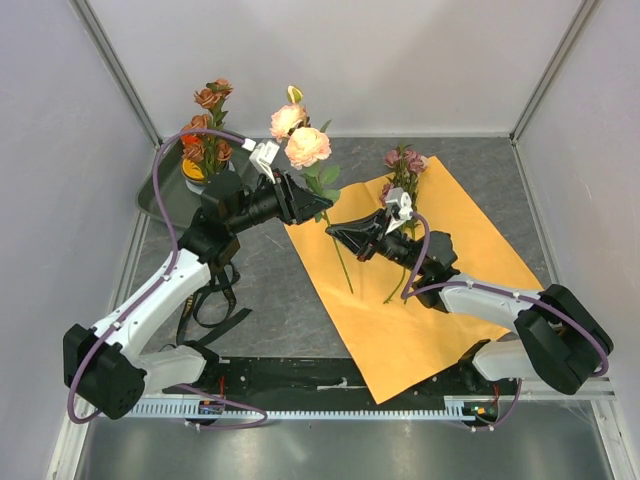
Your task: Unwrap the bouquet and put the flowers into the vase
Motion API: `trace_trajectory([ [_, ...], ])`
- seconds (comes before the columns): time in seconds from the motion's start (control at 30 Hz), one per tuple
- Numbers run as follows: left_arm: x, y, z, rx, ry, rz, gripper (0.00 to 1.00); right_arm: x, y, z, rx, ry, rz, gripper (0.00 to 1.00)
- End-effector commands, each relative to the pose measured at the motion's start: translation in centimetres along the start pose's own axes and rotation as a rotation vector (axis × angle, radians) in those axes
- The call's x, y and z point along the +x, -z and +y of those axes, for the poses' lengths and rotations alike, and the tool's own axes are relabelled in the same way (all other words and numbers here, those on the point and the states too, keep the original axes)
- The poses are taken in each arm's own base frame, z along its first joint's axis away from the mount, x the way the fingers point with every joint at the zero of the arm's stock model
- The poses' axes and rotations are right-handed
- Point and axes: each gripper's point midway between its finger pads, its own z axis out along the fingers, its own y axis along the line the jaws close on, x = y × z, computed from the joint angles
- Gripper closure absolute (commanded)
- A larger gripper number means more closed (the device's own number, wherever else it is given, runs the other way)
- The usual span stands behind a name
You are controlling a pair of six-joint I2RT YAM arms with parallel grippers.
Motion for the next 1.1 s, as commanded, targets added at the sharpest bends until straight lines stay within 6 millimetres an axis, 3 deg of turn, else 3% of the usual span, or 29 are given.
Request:
trace_trajectory([
  [0.0,-1.6,-0.2,-1.0,0.015,-0.058,-0.036,0.57,-1.9,-1.2,1.1,-0.050,0.069,-0.045,1.00],
  [0.27,-1.8,0.6,-0.9,-0.020,-0.092,-0.046,0.89,-1.7,-1.4,1.0,-0.038,0.076,-0.034,0.99],
  [0.3,-1.8,0.9,-0.8,-0.036,-0.098,-0.048,0.95,-1.6,-1.4,0.9,-0.035,0.075,-0.032,0.89],
  [0.37,-2.0,1.5,-0.9,-0.046,-0.130,-0.058,0.98,-1.7,-1.3,0.6,-0.013,0.072,-0.039,0.68],
  [0.4,-2.1,1.8,-0.9,-0.056,-0.143,-0.063,0.98,-1.7,-1.3,0.3,0.004,0.070,-0.043,0.44],
  [0.5,-2.7,3.4,-1.5,-0.073,-0.217,-0.093,0.98,-2.1,-0.7,-0.9,0.086,0.074,-0.069,0.19],
  [0.53,-1.9,3.9,-1.0,-0.101,-0.218,-0.067,0.98,-2.4,-0.3,-1.2,0.111,0.078,-0.080,0.16],
  [0.63,-3.1,6.4,-1.2,-0.169,-0.328,-0.124,0.98,-2.7,0.4,-2.5,0.200,0.091,-0.097,0.11],
  [0.83,-7.6,14.3,0.1,-0.492,-0.523,-0.340,0.98,-2.2,0.7,-4.6,0.302,0.080,-0.084,0.10],
  [0.87,-8.3,15.4,0.7,-0.560,-0.541,-0.362,0.98,-2.1,0.6,-4.6,0.303,0.078,-0.081,0.10],
  [0.9,-9.1,17.4,2.6,-0.718,-0.525,-0.395,0.98,-1.9,0.5,-4.7,0.303,0.073,-0.075,0.10],
  [1.0,-10.9,21.0,4.5,-0.959,-0.517,-0.442,0.98,-1.4,0.1,-4.8,0.293,0.059,-0.064,0.10],
  [1.07,-11.7,21.9,4.8,-1.030,-0.505,-0.468,0.98,-1.3,0.1,-4.9,0.294,0.057,-0.061,0.10],
])
